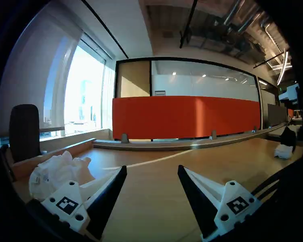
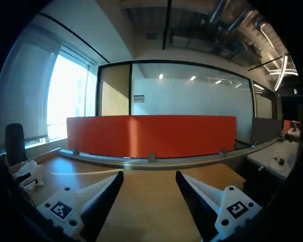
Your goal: Fold towel
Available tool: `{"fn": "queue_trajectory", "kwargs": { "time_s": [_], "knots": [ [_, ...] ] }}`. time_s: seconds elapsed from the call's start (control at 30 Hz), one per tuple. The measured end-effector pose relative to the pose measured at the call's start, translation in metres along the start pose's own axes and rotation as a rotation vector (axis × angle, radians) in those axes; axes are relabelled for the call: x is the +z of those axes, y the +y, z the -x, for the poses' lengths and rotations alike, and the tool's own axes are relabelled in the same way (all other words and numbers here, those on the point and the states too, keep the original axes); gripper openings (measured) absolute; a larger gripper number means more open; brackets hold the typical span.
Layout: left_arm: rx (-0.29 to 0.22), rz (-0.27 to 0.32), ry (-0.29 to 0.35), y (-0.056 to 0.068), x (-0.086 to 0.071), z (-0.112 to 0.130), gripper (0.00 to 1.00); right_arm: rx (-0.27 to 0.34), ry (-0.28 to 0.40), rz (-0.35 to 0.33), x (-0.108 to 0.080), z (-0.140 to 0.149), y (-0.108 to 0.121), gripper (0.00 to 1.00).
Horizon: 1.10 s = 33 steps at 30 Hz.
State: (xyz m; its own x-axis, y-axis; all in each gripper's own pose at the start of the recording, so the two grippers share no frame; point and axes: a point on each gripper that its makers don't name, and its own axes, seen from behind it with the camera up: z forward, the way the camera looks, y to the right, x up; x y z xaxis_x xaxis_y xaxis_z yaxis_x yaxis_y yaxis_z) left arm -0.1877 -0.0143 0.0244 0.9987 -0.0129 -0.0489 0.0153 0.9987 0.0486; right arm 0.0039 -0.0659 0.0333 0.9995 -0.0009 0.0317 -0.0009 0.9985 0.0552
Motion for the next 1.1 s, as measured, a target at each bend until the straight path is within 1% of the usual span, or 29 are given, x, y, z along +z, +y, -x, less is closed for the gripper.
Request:
{"fn": "queue_trajectory", "kwargs": {
  "time_s": [0.27,0.57,0.77,1.1],
  "knots": [
    [-0.007,-0.006,-0.003,-0.004,-0.001,0.009,0.93,-0.009,-0.002,-0.014,0.003,0.004,-0.007,1.0],
    [-0.007,0.003,-0.005,0.0,0.002,0.01,0.93,-0.005,-0.005,-0.016,0.003,0.006,-0.007,1.0],
    [-0.006,0.004,-0.006,0.001,0.002,0.01,0.93,0.001,0.001,-0.004,-0.001,0.003,0.003,1.0],
    [-0.005,0.003,-0.007,0.001,0.002,0.012,0.94,0.002,0.024,0.035,-0.01,0.001,0.031,1.0]
  ]
}}
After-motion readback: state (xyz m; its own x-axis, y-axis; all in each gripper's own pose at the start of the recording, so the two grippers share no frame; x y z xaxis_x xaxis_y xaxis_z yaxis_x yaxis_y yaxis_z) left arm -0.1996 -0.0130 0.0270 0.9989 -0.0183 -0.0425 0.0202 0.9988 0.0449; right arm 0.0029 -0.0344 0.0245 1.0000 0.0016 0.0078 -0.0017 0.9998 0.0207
